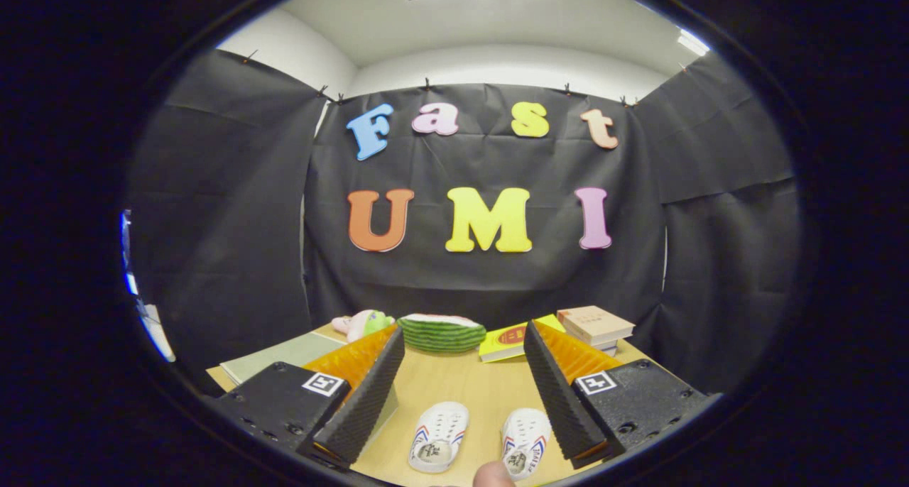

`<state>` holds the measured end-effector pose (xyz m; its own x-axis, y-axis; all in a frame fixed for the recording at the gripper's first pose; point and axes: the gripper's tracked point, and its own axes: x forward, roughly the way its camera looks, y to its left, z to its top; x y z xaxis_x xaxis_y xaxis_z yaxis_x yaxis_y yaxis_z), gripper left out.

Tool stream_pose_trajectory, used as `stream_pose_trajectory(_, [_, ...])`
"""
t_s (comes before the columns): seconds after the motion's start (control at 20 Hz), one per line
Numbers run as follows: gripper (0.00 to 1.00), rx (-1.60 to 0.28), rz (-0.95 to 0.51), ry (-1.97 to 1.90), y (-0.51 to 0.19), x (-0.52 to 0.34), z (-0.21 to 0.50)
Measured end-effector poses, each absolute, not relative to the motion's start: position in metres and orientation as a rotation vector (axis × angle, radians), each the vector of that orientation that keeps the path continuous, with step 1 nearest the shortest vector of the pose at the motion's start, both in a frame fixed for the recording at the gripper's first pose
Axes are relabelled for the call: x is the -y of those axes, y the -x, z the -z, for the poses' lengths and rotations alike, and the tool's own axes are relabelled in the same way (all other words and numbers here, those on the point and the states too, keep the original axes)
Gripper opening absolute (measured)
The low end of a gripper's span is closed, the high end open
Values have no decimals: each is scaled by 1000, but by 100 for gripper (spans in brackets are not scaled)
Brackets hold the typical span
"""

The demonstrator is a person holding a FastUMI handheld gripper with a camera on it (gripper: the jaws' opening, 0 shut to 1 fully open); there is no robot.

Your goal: Open the storage box then place both shoes into the box .Put the left shoe in first, then the right shoe, with the right side of both shoes facing outward in a uniform manner.

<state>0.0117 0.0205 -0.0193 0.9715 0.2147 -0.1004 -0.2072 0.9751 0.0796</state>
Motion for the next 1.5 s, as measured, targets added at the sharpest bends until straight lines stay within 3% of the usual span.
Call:
stream_pose_trajectory(0.5, [100,-439,-687,-260,17,-79,87])
stream_pose_trajectory(1.0, [96,-805,-934,-595,13,-143,168])
stream_pose_trajectory(1.2, [86,-876,-972,-721,12,-159,175])
stream_pose_trajectory(1.5, [39,-945,-996,-859,5,-172,180])
